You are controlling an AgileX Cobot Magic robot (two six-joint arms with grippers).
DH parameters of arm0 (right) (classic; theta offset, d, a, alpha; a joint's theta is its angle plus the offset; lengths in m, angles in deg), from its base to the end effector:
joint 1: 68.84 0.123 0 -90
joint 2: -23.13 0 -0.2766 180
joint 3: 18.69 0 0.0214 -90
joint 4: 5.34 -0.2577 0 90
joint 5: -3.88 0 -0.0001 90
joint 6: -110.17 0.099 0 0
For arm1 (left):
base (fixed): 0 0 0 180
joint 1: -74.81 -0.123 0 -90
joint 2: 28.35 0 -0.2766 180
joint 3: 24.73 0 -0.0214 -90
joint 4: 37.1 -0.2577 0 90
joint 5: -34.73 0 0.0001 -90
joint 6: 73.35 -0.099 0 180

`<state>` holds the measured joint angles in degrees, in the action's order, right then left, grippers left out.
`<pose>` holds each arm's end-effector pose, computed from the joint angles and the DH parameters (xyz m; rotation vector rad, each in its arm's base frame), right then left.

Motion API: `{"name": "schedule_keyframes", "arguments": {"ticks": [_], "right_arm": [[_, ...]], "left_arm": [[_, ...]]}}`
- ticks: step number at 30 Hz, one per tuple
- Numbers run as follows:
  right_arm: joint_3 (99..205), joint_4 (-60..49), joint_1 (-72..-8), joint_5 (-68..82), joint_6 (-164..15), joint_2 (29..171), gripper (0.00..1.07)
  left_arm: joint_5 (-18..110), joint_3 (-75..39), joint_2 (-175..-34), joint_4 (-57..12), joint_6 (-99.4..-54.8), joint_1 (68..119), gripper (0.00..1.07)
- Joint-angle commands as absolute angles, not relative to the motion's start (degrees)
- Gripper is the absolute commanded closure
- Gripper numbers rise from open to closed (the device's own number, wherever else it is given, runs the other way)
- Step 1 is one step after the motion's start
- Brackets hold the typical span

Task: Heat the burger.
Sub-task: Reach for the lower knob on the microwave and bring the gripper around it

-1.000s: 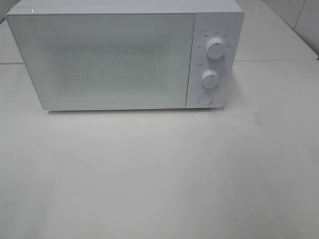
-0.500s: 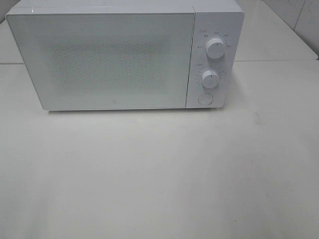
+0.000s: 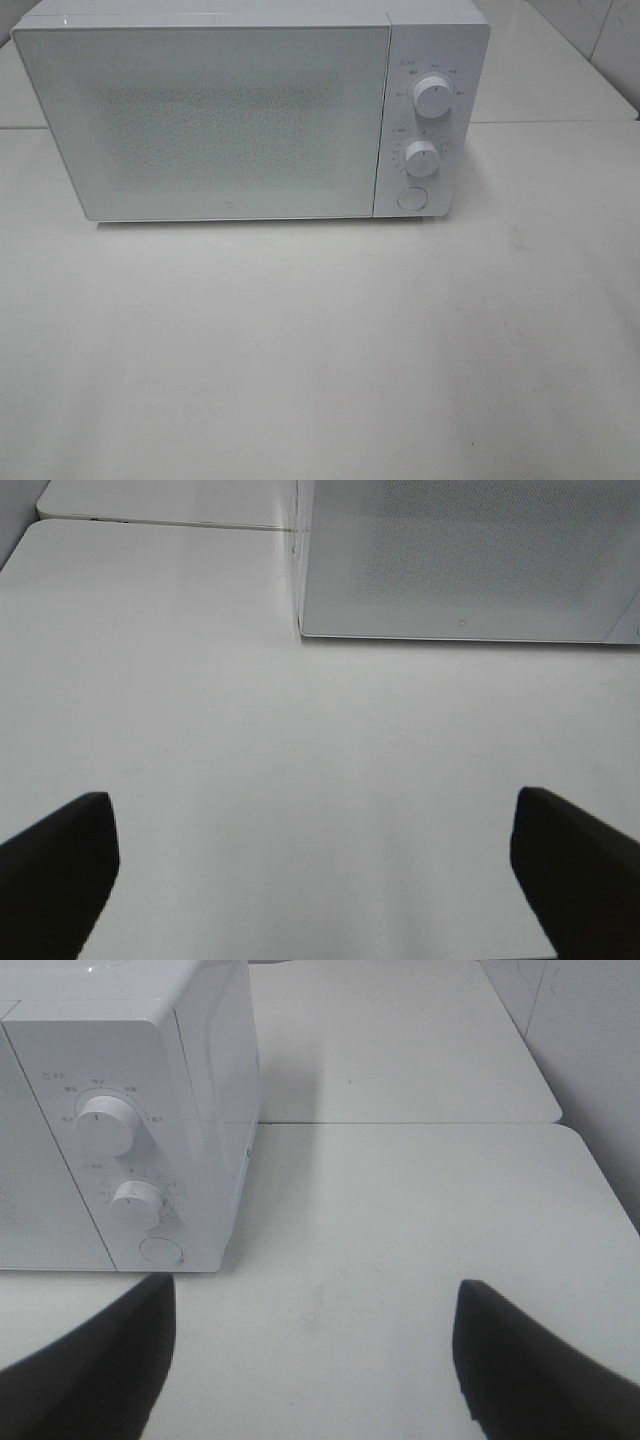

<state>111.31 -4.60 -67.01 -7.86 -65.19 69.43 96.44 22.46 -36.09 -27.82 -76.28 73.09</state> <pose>0.1614 0.0049 0.2852 0.0361 1.8858 0.0662 0.0127 -0.0137 0.2823 0.0329 2.0279 -0.1422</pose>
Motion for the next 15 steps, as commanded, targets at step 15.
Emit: {"name": "schedule_keyframes", "arguments": {"ticks": [15], "right_arm": [[103.35, -5.0, -67.3, 30.24, -65.02, 85.41, 0.34]], "left_arm": [[96.1, 22.51, -34.77, -27.42, -76.28, 72.92, 0.06]]}}
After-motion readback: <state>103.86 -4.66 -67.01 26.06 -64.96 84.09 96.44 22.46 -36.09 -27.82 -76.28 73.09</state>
